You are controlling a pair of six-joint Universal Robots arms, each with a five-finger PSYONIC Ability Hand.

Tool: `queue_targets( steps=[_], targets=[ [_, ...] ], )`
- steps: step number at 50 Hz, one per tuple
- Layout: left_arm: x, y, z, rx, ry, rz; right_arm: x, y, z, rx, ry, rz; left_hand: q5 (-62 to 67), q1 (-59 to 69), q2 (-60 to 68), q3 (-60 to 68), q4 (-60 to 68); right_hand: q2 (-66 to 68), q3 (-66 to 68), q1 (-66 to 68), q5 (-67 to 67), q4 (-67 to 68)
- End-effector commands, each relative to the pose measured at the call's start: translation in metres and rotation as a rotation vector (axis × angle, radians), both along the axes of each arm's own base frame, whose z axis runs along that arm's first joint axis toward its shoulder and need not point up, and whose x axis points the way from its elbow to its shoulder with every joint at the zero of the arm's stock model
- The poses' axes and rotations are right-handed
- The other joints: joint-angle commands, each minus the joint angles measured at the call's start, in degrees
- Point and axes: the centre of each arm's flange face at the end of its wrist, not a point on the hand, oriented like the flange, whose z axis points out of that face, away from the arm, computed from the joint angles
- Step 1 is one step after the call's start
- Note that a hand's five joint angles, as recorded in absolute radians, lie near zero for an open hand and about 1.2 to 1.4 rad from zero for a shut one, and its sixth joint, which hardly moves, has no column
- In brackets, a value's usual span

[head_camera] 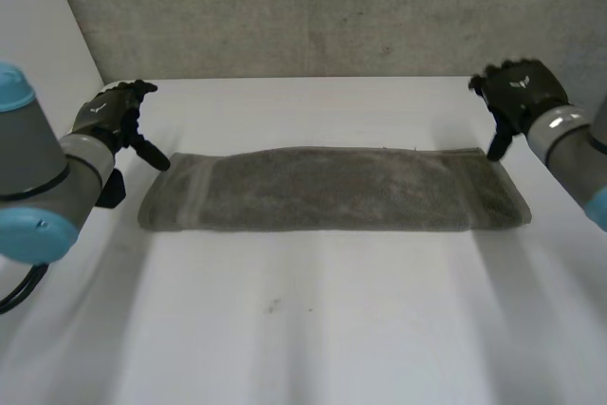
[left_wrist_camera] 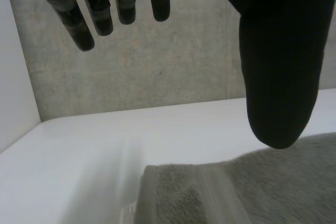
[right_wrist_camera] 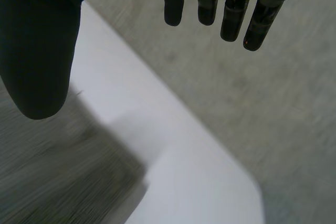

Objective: Fold the towel.

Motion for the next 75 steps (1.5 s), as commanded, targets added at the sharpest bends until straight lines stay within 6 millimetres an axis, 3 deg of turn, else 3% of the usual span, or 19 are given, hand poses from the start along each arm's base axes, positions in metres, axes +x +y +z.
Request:
queue_targets(
  steps=[1, 7, 17, 26, 33, 35, 40, 47, 56, 59, 62, 63, 64, 65, 68, 70, 71, 73, 75],
  targets=[
    [0.000, 0.034, 0.000, -0.009, 0.000, -0.023, -0.024, 0.016, -0.017, 0.238, -0.055, -0.070, -2.00, -0.30, 0.47, 0.42, 0.31, -2.88, -2.17, -2.15, -3.14, -3.53],
    [-0.003, 0.051, -0.011, 0.007, -0.004, -0.042, -0.042, 0.021, -0.045, 0.344, -0.091, -0.080, -2.00, -0.30, 0.47, 0.42, 0.31, 12.18, 12.89, 12.90, 11.91, 11.53],
    [-0.001, 0.057, -0.027, 0.040, -0.012, -0.042, -0.062, -0.002, -0.092, 0.325, -0.117, -0.087, -2.00, -0.30, 0.47, 0.42, 0.31, 30.66, 31.36, 31.38, 30.39, 30.01],
    [-0.001, 0.060, -0.031, 0.053, -0.017, -0.044, -0.067, -0.010, -0.107, 0.340, -0.117, -0.101, -2.00, -0.30, 0.47, 0.42, 0.31, 36.90, 37.61, 37.63, 36.64, 36.25],
    [0.000, 0.061, -0.033, 0.062, -0.020, -0.044, -0.068, -0.015, -0.112, 0.310, -0.116, -0.098, -2.00, -0.30, 0.47, 0.42, 0.31, 55.19, 55.89, 55.91, 54.92, 54.54],
    [0.000, 0.061, -0.034, 0.065, -0.020, -0.044, -0.068, -0.017, -0.113, 0.301, -0.111, -0.098, -2.00, -0.30, 0.47, 0.42, 0.31, 67.00, 67.71, 67.73, 66.74, 66.35],
    [0.001, 0.062, -0.033, 0.065, -0.021, -0.041, -0.074, -0.023, -0.108, 0.257, -0.038, -0.132, -2.00, -0.30, 0.47, 0.42, 0.31, 67.12, 67.83, 67.85, 66.86, 66.47],
    [0.001, 0.062, -0.031, 0.064, -0.017, -0.039, -0.139, -0.042, -0.072, 0.092, 0.191, -0.422, -2.00, -0.30, 0.47, 0.42, 0.31, 67.12, 67.83, 67.85, 66.86, 66.47],
    [0.002, 0.063, -0.031, 0.067, -0.018, -0.037, -0.141, -0.044, -0.037, -0.016, 0.247, -0.400, -2.00, -0.30, 0.47, 0.42, 0.31, 67.12, 67.83, 67.85, 66.86, 66.47],
    [0.002, 0.064, -0.032, 0.070, -0.019, -0.039, -0.113, -0.039, -0.020, -0.068, 0.225, -0.334, -2.00, -0.30, 0.47, 0.42, 0.31, 67.12, 67.83, 67.85, 66.86, 66.47],
    [0.002, 0.064, -0.032, 0.069, -0.018, -0.039, -0.031, -0.020, 0.007, -0.171, 0.162, -0.122, -2.00, -0.30, 0.47, 0.42, 0.31, 67.12, 67.83, 67.85, 66.86, 66.47],
    [0.002, 0.064, -0.032, 0.069, -0.018, -0.037, -0.031, -0.019, 0.007, -0.171, 0.162, -0.121, -2.00, -0.30, 0.47, 0.42, 0.31, 67.12, 67.83, 67.85, 66.86, 66.47],
    [0.002, 0.064, -0.032, 0.069, -0.018, -0.037, -0.006, -0.011, 0.012, -0.193, 0.149, -0.053, -2.00, -0.30, 0.47, 0.42, 0.31, 67.12, 67.83, 67.85, 66.86, 66.47],
    [0.002, 0.064, -0.032, 0.070, -0.020, -0.038, -0.006, -0.011, 0.012, -0.193, 0.149, -0.053, -2.00, -0.30, 0.47, 0.42, 0.31, 67.12, 67.83, 67.85, 66.86, 66.47],
    [0.003, 0.063, -0.032, 0.070, -0.018, -0.034, 0.042, 0.008, 0.013, -0.222, 0.137, 0.087, -2.00, -0.30, 0.47, 0.42, 0.31, 67.12, 67.83, 67.85, 66.86, 66.47],
    [0.003, 0.063, -0.032, 0.072, -0.019, -0.034, 0.093, 0.034, 0.007, -0.233, 0.120, 0.231, -2.00, -0.30, 0.47, 0.42, 0.31, 67.12, 67.83, 67.85, 66.86, 66.47],
    [0.004, 0.063, -0.032, 0.070, -0.018, -0.033, 0.093, 0.034, 0.007, -0.234, 0.120, 0.232, -2.00, -0.30, 0.47, 0.42, 0.31, 67.12, 67.83, 67.85, 66.86, 66.47],
    [0.004, 0.063, -0.032, 0.072, -0.019, -0.030, 0.142, 0.067, -0.007, -0.232, 0.106, 0.391, -2.00, -0.30, 0.47, 0.42, 0.31, 67.12, 67.83, 67.85, 66.86, 66.47],
    [0.004, 0.063, -0.032, 0.072, -0.019, -0.030, 0.159, 0.080, -0.015, -0.225, 0.101, 0.454, -2.00, -0.30, 0.47, 0.42, 0.31, 67.12, 67.83, 67.85, 66.86, 66.47]
  ],
)
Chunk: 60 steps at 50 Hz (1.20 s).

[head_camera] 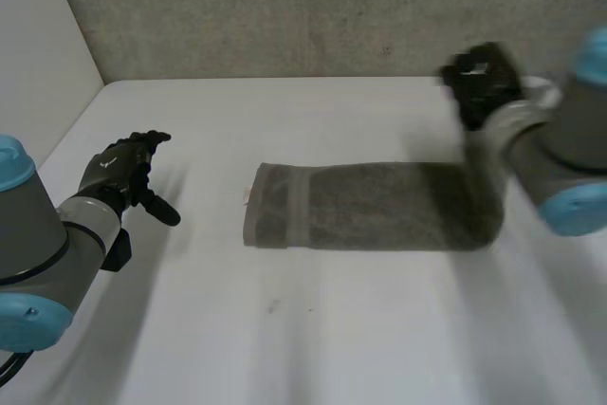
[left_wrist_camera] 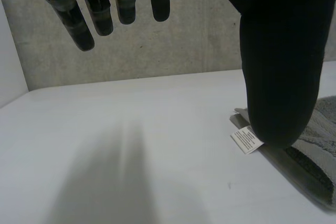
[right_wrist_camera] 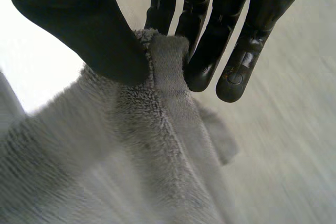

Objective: Fold the towel.

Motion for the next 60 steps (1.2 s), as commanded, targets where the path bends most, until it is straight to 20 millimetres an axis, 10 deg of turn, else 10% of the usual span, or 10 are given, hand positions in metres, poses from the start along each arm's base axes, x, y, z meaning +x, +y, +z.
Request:
queue_targets(
  steps=[1, 13, 19, 31, 41, 47, 55, 60],
  targets=[
    [0.001, -0.001, 0.000, 0.001, 0.000, 0.005, 0.111, 0.074, -0.036, 0.034, 0.017, 0.367, -2.00, -0.29, 0.54, 0.42, 0.35, 12.81, 12.01, 25.50, 13.89, 11.84],
    [-0.001, 0.004, -0.003, 0.012, -0.005, -0.006, 0.156, 0.138, -0.108, 0.186, 0.075, 0.633, -2.00, -0.29, 0.54, 0.42, 0.35, 12.81, 12.01, 25.50, 13.89, 11.84],
    [-0.003, 0.006, -0.004, 0.014, -0.005, -0.012, 0.153, 0.134, -0.098, 0.172, 0.061, 0.602, -2.00, -0.29, 0.54, 0.42, 0.35, -57.19, -57.99, -44.50, -56.11, -58.16],
    [-0.048, 0.013, 0.017, -0.082, 0.018, -0.148, 0.067, 0.076, -0.023, 0.282, -0.289, 0.188, -1.45, 0.26, 1.09, 0.97, 0.90, -57.19, -57.99, -44.50, -56.11, -58.16],
    [-0.113, 0.012, -0.004, -0.096, -0.014, -0.308, -0.014, 0.064, -0.076, 0.556, -0.376, -0.079, 0.57, 2.28, 3.11, 2.99, 2.92, -57.19, -57.99, -44.50, -56.11, -58.16],
    [-0.134, 0.007, -0.035, -0.166, -0.263, -0.390, -0.024, 0.062, -0.095, 0.583, -0.370, -0.100, 0.57, 2.28, 3.11, 2.99, 2.92, -45.17, -45.96, -32.48, -44.08, -46.14],
    [-0.136, 0.003, -0.056, -0.181, -0.402, -0.416, -0.034, 0.052, -0.112, 0.497, -0.310, -0.111, 0.74, 2.45, 3.28, 3.16, 3.09, 12.70, 11.91, 25.39, 13.79, 11.73],
    [-0.130, 0.010, -0.063, -0.146, -0.410, -0.421, -0.032, 0.043, -0.104, 0.382, -0.214, -0.086, 0.74, 2.45, 3.28, 3.16, 3.09, 12.81, 12.01, 25.50, 13.89, 11.84]
  ],
)
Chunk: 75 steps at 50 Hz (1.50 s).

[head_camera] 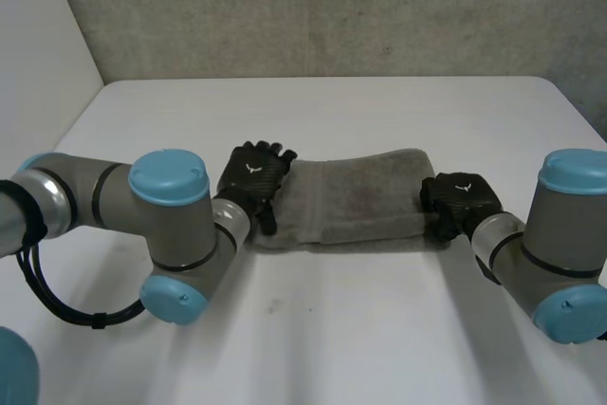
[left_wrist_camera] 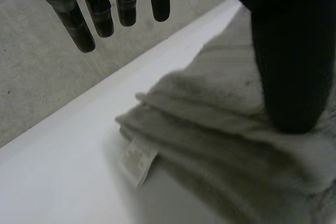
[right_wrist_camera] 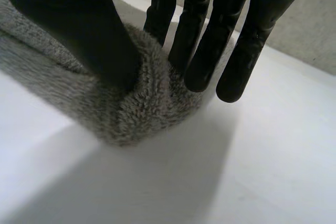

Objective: Fold the towel.

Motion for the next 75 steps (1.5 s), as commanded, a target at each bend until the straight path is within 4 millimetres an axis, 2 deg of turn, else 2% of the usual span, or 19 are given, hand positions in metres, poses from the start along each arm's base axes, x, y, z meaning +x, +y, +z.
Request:
queue_targets(
  steps=[1, 6, 9, 11, 12, 13, 17, 19, 24, 27, 31, 33, 35, 41, 45, 48, 61, 70, 75],
  targets=[
    [0.009, 0.010, -0.008, 0.041, -0.025, 0.006, -0.001, -0.013, 0.009, -0.145, 0.111, 0.027, 0.57, 2.07, 1.70, 1.80, 1.80, 13.82, 13.93, 27.09, 16.57, 13.95],
    [0.014, 0.019, 0.008, 0.049, 0.017, 0.015, 0.009, -0.022, 0.027, -0.282, 0.230, 0.070, 0.57, 2.06, 1.70, 1.80, 1.80, 13.82, 13.93, 27.09, 16.57, 13.95],
    [0.018, 0.024, 0.024, 0.051, 0.075, 0.025, 0.036, -0.015, 0.044, -0.384, 0.271, 0.146, 0.57, 2.06, 1.70, 1.80, 1.80, 13.82, 13.93, 27.09, 16.57, 13.95],
    [0.020, 0.026, 0.033, 0.051, 0.105, 0.034, 0.088, 0.017, 0.056, -0.485, 0.263, 0.299, 0.40, 1.90, 1.54, 1.64, 1.63, 13.82, 13.93, 27.09, 16.57, 13.95],
    [0.024, 0.026, 0.040, 0.053, 0.133, 0.055, 0.089, 0.017, 0.056, -0.485, 0.263, 0.299, 0.40, 1.90, 1.53, 1.63, 1.63, 13.82, 13.93, 27.09, 16.57, 13.95],
    [0.025, 0.026, 0.040, 0.053, 0.133, 0.055, 0.110, 0.031, 0.057, -0.516, 0.255, 0.364, 0.40, 1.90, 1.53, 1.63, 1.63, 13.82, 13.93, 27.09, 16.57, 13.95],
    [0.042, 0.026, 0.058, 0.044, 0.188, 0.144, 0.142, 0.057, 0.052, -0.558, 0.243, 0.487, 0.23, 1.73, 1.37, 1.47, 1.46, 13.82, 13.93, 27.09, 16.57, 13.95],
    [0.051, 0.022, 0.061, 0.040, 0.194, 0.191, 0.163, 0.082, 0.035, -0.561, 0.234, 0.631, 0.07, 1.56, 1.20, 1.30, 1.30, 13.82, 13.93, 27.09, 16.57, 13.95],
    [0.076, 0.016, 0.062, 0.037, 0.186, 0.306, 0.181, 0.118, 0.003, -0.516, 0.206, 0.825, -0.27, 1.22, 0.86, 0.96, 0.96, 13.82, 13.93, 27.09, 16.57, 13.95],
    [0.081, 0.017, 0.061, 0.042, 0.180, 0.315, 0.183, 0.121, -0.011, -0.488, 0.204, 0.858, -0.61, 0.89, 0.52, 0.63, 0.62, 13.82, 13.93, 27.09, 16.57, 13.95],
    [0.081, 0.014, 0.062, 0.039, 0.184, 0.315, 0.183, 0.116, -0.008, -0.486, 0.204, 0.816, -0.78, 0.72, 0.36, 0.46, 0.45, 8.33, 8.44, 21.60, 11.08, 8.46],
    [0.081, 0.012, 0.063, 0.034, 0.190, 0.310, 0.181, 0.107, 0.011, -0.484, 0.177, 0.715, -0.78, 0.72, 0.36, 0.46, 0.45, -53.29, -53.18, -40.02, -50.54, -53.16],
    [0.079, 0.011, 0.065, 0.029, 0.197, 0.300, 0.178, 0.101, 0.028, -0.476, 0.134, 0.647, -0.78, 0.72, 0.36, 0.46, 0.45, -56.18, -56.07, -42.91, -53.43, -56.05],
    [0.061, 0.005, 0.077, 0.029, 0.289, 0.216, 0.147, 0.061, 0.073, -0.309, -0.165, 0.384, -0.44, 1.05, 0.69, 0.79, 0.79, -56.18, -56.07, -42.91, -53.43, -56.05],
    [0.039, 0.007, 0.072, 0.102, 0.365, 0.135, 0.134, 0.050, 0.076, -0.188, -0.270, 0.320, 0.40, 1.89, 1.53, 1.63, 1.63, -56.18, -56.07, -42.91, -53.43, -56.05],
    [0.033, 0.009, 0.067, 0.137, 0.377, 0.120, 0.118, 0.032, 0.069, -0.075, -0.301, 0.263, 0.57, 2.06, 1.70, 1.80, 1.80, -56.18, -56.07, -42.91, -53.43, -56.05],
    [0.013, 0.011, -0.002, 0.324, 0.290, 0.129, 0.105, -0.001, 0.009, 0.080, -0.254, 0.225, 0.57, 2.06, 1.70, 1.80, 1.80, -56.18, -56.07, -42.91, -53.43, -56.05],
    [0.016, 0.012, -0.001, 0.325, 0.274, 0.136, 0.104, -0.005, -0.006, 0.087, -0.211, 0.221, 0.06, 1.56, 1.20, 1.30, 1.29, -56.18, -56.07, -42.91, -53.43, -56.05],
    [0.019, 0.015, 0.030, 0.299, 0.300, 0.131, 0.095, -0.016, 0.017, 0.015, -0.194, 0.190, -0.61, 0.89, 0.52, 0.63, 0.62, -56.18, -56.07, -42.91, -53.43, -56.05]
  ],
)
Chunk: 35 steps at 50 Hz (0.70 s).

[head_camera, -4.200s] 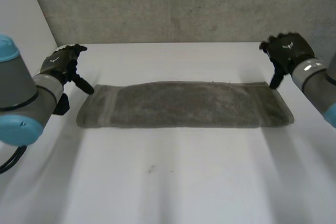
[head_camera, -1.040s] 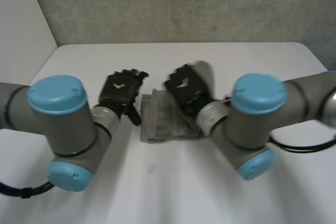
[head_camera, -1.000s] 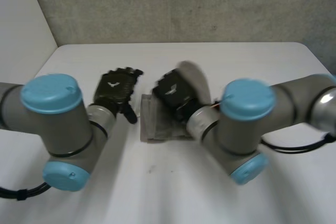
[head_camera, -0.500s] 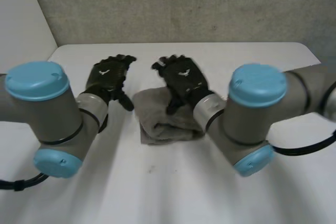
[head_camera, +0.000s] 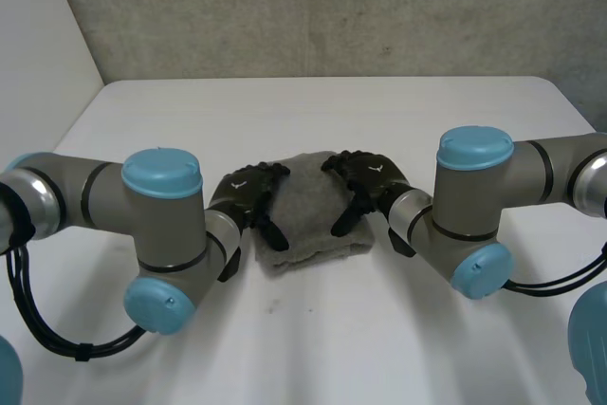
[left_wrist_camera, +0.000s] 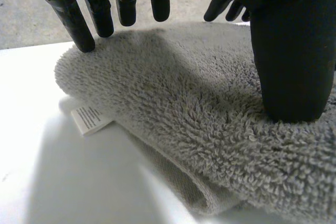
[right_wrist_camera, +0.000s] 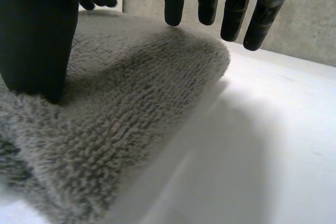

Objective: Fold the towel.

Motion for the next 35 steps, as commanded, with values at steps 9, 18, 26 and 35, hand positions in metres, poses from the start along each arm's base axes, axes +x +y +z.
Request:
queue_targets(
  steps=[9, 18, 26, 35],
  targets=[
    [0.020, 0.018, 0.152, -0.241, 0.149, 0.020, -0.047, -0.008, 0.152, -0.359, -0.062, -0.271, -0.46, 0.89, 0.75, 0.79, 0.79, -2.80, -2.16, -2.07, -2.96, -3.49],
    [0.082, 0.026, 0.216, -0.222, 0.114, 0.167, -0.078, 0.018, 0.187, -0.460, 0.043, -0.325, -1.80, -0.46, -0.59, -0.56, -0.56, -2.80, -2.16, -2.07, -2.96, -3.49],
    [0.093, 0.042, 0.228, -0.228, 0.112, 0.179, -0.090, 0.046, 0.195, -0.458, 0.048, -0.320, -0.97, 0.38, 0.24, 0.28, 0.28, -2.80, -2.16, -2.07, -2.96, -3.49],
    [0.097, 0.043, 0.224, -0.238, 0.113, 0.189, -0.092, 0.059, 0.195, -0.447, 0.043, -0.314, -0.80, 0.55, 0.41, 0.45, 0.45, -2.80, -2.16, -2.07, -2.96, -3.49]
  ],
)
